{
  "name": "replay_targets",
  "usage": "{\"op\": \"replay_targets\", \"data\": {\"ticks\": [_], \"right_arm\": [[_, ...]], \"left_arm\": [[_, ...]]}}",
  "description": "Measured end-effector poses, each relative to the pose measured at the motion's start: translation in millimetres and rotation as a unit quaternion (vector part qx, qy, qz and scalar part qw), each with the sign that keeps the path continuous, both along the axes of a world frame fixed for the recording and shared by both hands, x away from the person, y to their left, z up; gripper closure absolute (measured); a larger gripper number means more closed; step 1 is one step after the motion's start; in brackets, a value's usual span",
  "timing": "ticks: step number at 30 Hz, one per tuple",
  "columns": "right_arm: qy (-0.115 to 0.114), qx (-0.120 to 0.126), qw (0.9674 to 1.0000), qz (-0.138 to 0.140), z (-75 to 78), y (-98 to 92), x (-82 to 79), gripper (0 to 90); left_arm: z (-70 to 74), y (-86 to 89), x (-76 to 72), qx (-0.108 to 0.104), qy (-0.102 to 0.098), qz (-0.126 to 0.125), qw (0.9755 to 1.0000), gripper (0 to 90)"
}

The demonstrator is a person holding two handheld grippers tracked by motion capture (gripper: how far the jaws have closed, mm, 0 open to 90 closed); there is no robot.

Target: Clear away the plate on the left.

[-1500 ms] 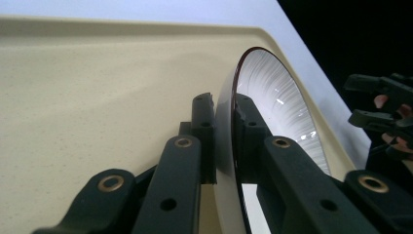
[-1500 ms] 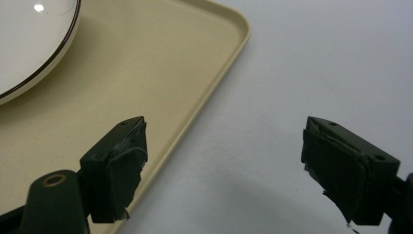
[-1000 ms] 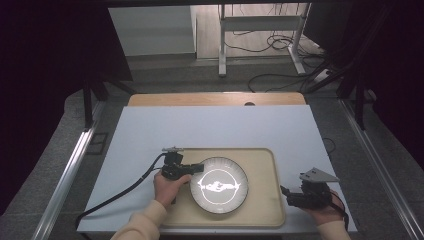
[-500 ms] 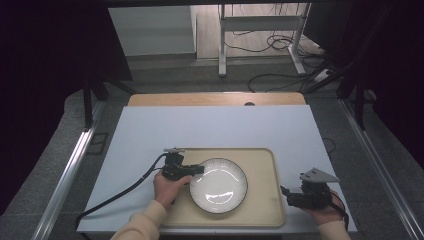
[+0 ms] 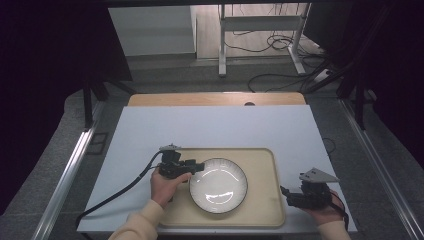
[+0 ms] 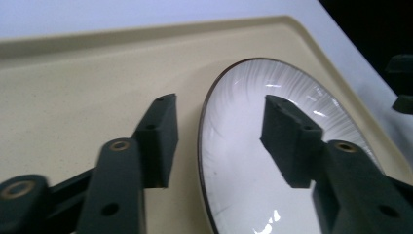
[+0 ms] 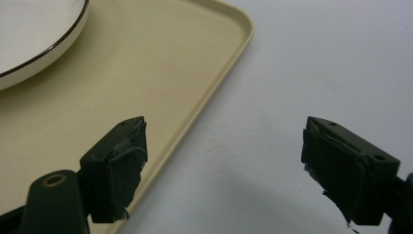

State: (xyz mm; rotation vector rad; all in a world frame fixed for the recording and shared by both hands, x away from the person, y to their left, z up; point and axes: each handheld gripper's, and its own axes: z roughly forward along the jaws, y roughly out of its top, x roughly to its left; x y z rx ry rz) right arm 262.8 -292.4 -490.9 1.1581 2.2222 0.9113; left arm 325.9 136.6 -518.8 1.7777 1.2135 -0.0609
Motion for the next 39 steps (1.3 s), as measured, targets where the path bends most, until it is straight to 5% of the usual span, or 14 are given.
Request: {"op": "replay_targets", "data": {"ticks": [10,17,18,23,35,37,38,39], "right_arm": [[0.004,-0.003,1.0,0.004,-1.5,0.4,-0.3,17.7],[0.003,-0.002,1.0,-0.001,-0.6,-3.2,-3.8,17.7],[0.003,-0.001,1.0,-0.004,-0.3,-3.3,-3.9,17.7],[0.002,0.0,1.0,-0.005,-0.2,-4.4,-5.3,17.7],[0.002,0.012,0.9998,-0.013,-1.4,-11.3,-9.3,17.7],[0.003,0.012,0.9999,-0.012,-1.3,-11.1,-9.4,17.7],[0.002,0.012,0.9998,-0.012,-1.4,-10.8,-9.3,17.7],[0.001,0.012,0.9999,-0.012,-1.2,-10.1,-9.2,17.7]], "left_arm": [[14.2,8.4,-5.3,0.036,-0.032,0.009,0.9988,37.6],[19.9,13.1,-10.9,0.091,-0.056,0.008,0.9942,33.4],[24.0,15.6,-16.1,0.104,-0.067,0.003,0.9923,33.5],[31.7,26.1,-28.0,0.103,-0.073,0.0,0.992,31.8],[29.3,64.6,-81.3,0.125,-0.076,0.047,0.9882,29.5],[28.0,72.0,-86.4,0.132,-0.077,0.054,0.9867,29.3],[28.1,75.4,-89.5,0.146,-0.084,0.057,0.984,29.3],[27.8,78.4,-90.5,0.141,-0.087,0.058,0.9844,29.2]]}}
